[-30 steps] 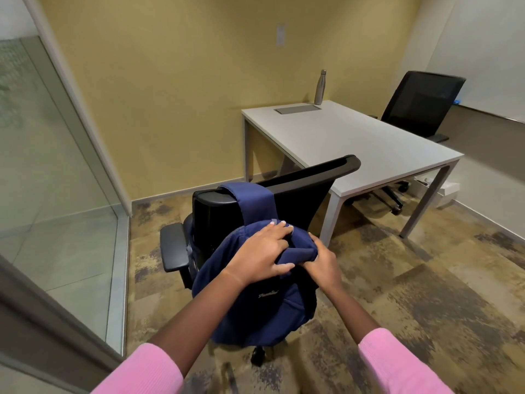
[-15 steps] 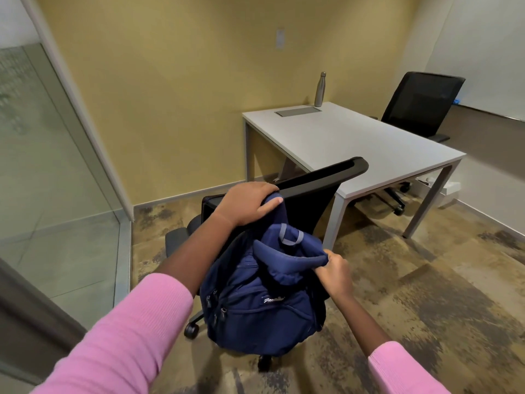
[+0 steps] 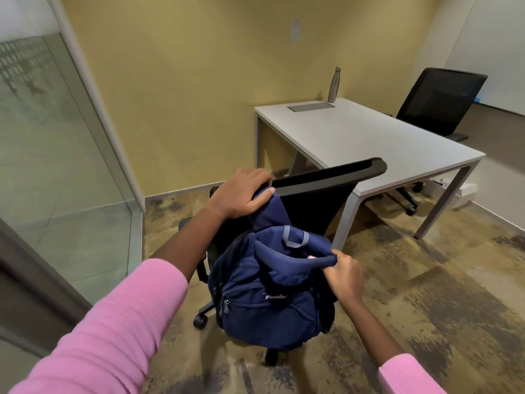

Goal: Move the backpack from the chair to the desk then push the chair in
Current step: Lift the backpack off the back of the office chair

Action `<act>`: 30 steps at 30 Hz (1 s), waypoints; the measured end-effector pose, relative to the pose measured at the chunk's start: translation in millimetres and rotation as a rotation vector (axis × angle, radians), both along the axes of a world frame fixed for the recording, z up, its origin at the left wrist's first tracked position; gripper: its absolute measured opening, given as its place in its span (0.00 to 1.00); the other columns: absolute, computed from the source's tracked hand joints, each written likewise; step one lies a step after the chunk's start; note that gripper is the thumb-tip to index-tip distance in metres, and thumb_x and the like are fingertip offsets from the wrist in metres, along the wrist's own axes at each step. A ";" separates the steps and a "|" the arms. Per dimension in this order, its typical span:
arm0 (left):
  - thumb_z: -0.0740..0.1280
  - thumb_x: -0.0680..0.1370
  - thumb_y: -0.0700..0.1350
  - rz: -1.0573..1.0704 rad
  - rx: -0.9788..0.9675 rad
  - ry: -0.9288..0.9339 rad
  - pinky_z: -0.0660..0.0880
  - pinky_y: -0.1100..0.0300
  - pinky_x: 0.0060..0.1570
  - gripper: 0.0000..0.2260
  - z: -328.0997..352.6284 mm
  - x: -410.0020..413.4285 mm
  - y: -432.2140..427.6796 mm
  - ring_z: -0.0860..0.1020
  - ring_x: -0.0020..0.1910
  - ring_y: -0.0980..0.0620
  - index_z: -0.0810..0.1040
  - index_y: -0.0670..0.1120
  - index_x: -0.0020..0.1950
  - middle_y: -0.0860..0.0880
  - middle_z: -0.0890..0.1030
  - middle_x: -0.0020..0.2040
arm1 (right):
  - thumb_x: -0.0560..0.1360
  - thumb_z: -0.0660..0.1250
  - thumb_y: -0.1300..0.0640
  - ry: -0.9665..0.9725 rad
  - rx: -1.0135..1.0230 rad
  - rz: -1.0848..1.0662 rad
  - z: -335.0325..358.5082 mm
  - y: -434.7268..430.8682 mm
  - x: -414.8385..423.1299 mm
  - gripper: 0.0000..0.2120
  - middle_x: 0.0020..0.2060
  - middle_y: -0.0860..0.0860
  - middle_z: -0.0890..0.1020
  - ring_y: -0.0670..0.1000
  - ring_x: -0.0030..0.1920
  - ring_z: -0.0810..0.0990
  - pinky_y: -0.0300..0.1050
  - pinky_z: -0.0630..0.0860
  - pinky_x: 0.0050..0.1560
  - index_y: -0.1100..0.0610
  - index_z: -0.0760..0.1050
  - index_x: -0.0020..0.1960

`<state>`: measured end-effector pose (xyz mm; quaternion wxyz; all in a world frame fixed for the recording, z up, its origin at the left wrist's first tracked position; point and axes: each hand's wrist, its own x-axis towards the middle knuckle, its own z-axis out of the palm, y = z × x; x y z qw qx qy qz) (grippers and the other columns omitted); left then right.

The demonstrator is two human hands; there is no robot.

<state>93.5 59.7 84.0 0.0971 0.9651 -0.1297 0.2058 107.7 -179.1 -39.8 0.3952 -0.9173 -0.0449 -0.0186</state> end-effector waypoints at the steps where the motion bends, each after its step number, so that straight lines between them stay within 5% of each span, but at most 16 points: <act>1: 0.52 0.76 0.52 0.010 0.027 -0.015 0.57 0.60 0.44 0.16 -0.2 -2.5 4.7 0.71 0.42 0.47 0.72 0.42 0.48 0.43 0.78 0.45 | 0.71 0.68 0.54 -0.014 0.007 -0.011 0.4 3.0 -1.7 0.09 0.42 0.61 0.84 0.64 0.44 0.80 0.49 0.74 0.39 0.56 0.79 0.50; 8: 0.50 0.75 0.52 0.103 0.133 -0.132 0.58 0.56 0.42 0.19 -0.2 -20.4 32.9 0.74 0.41 0.43 0.72 0.39 0.44 0.39 0.77 0.42 | 0.71 0.64 0.61 -0.078 0.014 -0.022 13.6 24.8 -6.0 0.13 0.44 0.64 0.83 0.66 0.47 0.80 0.54 0.76 0.43 0.57 0.78 0.55; 17: 0.50 0.77 0.47 0.316 0.059 -0.186 0.66 0.52 0.40 0.17 -26.0 -57.9 73.3 0.75 0.37 0.41 0.73 0.38 0.39 0.39 0.78 0.37 | 0.71 0.63 0.64 -0.160 0.099 -0.006 31.4 66.0 -21.5 0.09 0.42 0.66 0.83 0.68 0.46 0.79 0.54 0.73 0.43 0.61 0.80 0.48; 21: 0.49 0.79 0.47 0.380 -0.172 -0.066 0.65 0.52 0.45 0.17 -60.4 -73.6 83.8 0.74 0.44 0.40 0.73 0.40 0.45 0.40 0.78 0.42 | 0.70 0.64 0.66 -0.185 0.101 0.036 27.9 79.0 -28.2 0.08 0.38 0.66 0.83 0.66 0.43 0.80 0.49 0.69 0.39 0.63 0.80 0.45; 26: 0.51 0.81 0.50 0.380 -0.562 0.120 0.69 0.53 0.59 0.18 -107.2 -94.8 79.9 0.74 0.61 0.45 0.69 0.45 0.66 0.43 0.76 0.63 | 0.70 0.65 0.65 -0.173 0.081 0.057 23.7 95.2 -37.3 0.05 0.36 0.64 0.83 0.65 0.41 0.80 0.45 0.63 0.36 0.63 0.80 0.42; 30: 0.51 0.78 0.59 0.470 -0.819 0.062 0.68 0.57 0.56 0.23 -130.9 -111.6 73.8 0.73 0.63 0.47 0.63 0.49 0.70 0.45 0.74 0.66 | 0.70 0.65 0.65 -0.150 0.126 0.059 27.4 112.5 -46.3 0.05 0.35 0.63 0.83 0.64 0.39 0.79 0.42 0.59 0.36 0.62 0.80 0.41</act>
